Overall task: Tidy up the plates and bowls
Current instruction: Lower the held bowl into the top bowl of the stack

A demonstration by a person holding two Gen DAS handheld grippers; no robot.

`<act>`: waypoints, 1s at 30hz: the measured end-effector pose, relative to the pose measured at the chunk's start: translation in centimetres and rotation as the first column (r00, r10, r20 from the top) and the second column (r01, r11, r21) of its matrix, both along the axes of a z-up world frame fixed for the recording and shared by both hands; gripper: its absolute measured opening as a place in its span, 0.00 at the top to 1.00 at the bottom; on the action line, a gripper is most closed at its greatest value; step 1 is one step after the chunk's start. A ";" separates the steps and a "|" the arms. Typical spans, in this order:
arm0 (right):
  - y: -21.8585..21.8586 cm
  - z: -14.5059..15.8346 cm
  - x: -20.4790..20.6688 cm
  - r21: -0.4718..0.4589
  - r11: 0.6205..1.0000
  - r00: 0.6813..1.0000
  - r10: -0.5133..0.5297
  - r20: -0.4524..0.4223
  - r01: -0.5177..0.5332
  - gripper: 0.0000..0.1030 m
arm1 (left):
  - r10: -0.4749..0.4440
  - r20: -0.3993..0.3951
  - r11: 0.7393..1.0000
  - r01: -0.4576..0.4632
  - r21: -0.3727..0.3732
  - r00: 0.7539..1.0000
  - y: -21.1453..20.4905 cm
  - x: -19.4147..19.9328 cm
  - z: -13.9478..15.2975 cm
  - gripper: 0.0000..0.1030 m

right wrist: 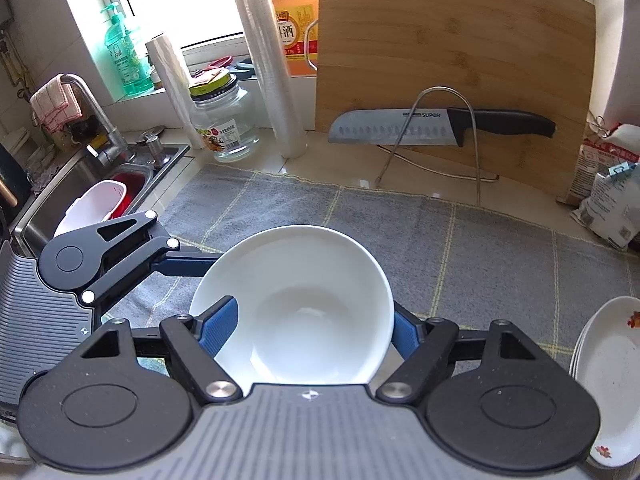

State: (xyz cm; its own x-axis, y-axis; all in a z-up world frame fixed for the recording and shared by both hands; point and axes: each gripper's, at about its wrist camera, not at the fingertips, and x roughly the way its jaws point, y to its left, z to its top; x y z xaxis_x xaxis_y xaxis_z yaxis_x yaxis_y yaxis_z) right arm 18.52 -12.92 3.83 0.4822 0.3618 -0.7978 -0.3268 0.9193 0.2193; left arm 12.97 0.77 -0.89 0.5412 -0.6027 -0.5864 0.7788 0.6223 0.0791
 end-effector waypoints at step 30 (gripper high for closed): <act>-3.0 -3.4 -1.2 0.039 0.996 0.993 -0.070 -0.097 0.074 0.19 | -0.041 -0.128 0.998 0.048 0.052 0.991 -2.9 0.5 -3.0 0.11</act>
